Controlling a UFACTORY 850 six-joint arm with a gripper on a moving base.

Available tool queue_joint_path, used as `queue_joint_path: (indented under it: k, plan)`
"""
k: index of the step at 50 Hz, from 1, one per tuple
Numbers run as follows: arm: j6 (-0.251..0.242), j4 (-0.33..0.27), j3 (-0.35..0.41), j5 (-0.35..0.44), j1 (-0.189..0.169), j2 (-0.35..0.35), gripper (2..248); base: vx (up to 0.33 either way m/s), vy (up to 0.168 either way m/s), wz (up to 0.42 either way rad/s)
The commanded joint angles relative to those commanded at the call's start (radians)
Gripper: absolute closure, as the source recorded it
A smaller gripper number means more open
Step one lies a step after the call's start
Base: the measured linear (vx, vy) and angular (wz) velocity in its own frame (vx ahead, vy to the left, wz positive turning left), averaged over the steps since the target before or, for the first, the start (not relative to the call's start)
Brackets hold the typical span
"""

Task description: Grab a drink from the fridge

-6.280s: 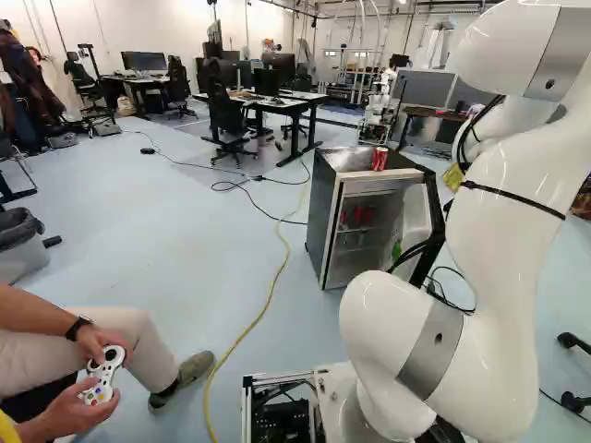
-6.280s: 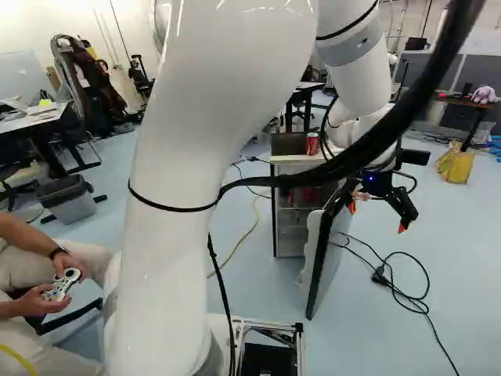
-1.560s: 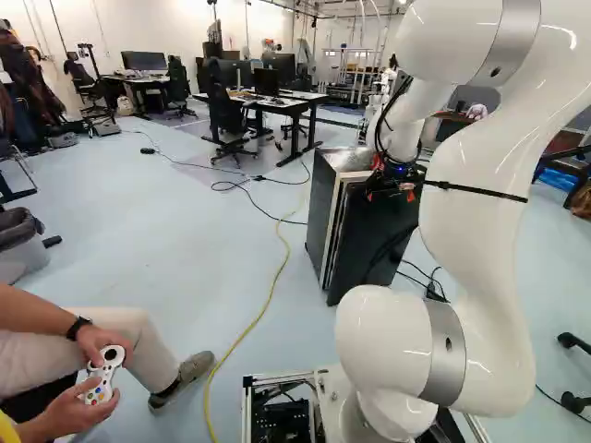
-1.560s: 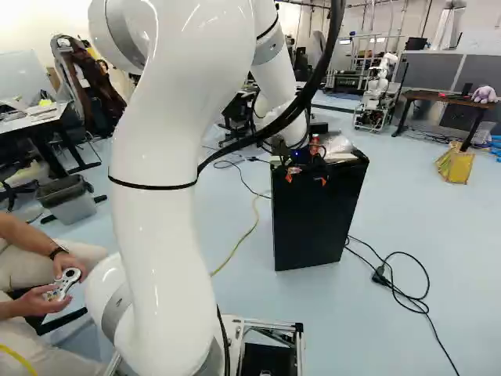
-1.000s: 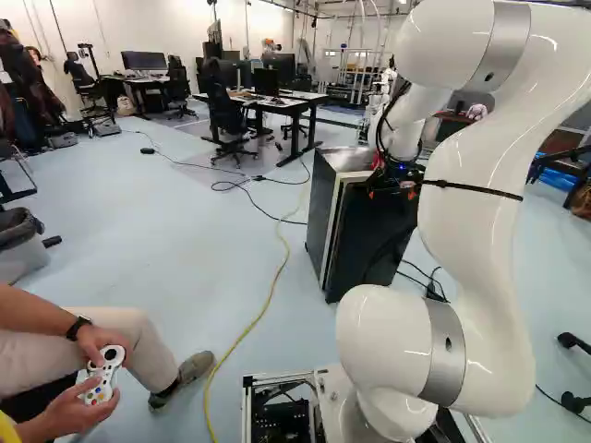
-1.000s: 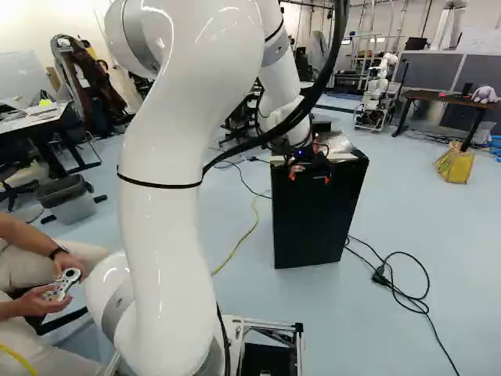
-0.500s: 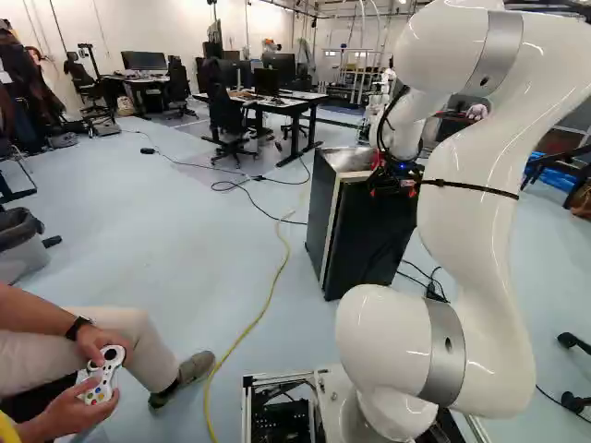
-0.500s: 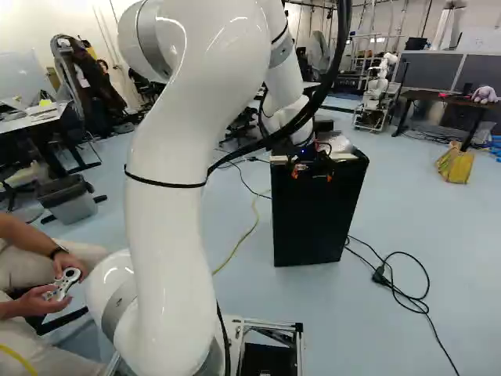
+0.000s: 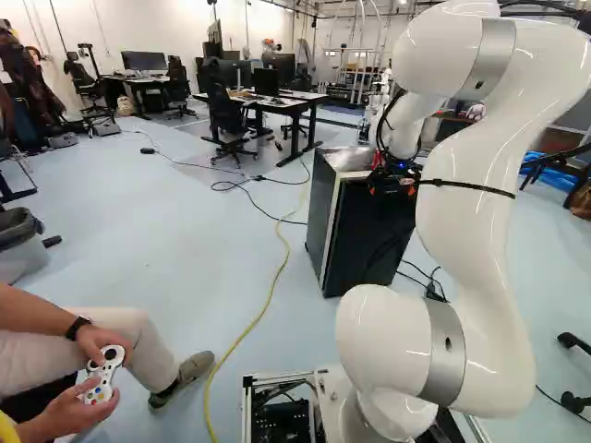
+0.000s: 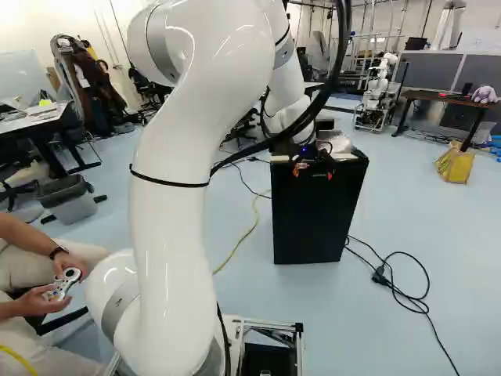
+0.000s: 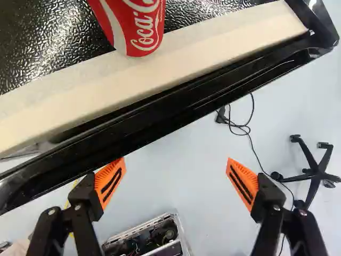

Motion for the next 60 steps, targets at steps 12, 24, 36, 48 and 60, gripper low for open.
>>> queue_joint_path:
  k: [12, 24, 36, 48, 60]
  plan:
    - [0.0, 0.0, -0.017, 0.0, 0.004, -0.012, 3, 0.0, 0.0, 0.0]
    - [0.0, 0.0, -0.032, 0.0, 0.008, -0.022, 3, 0.0, 0.0, 0.0]
    - [0.0, 0.0, -0.034, 0.0, 0.009, -0.024, 3, 0.0, 0.0, 0.0]
    - [0.0, 0.0, 0.006, 0.0, 0.007, 0.004, 3, 0.0, 0.0, 0.0]
    - [0.0, 0.0, 0.07, 0.007, 0.002, 0.051, 3, 0.0, 0.0, 0.0]
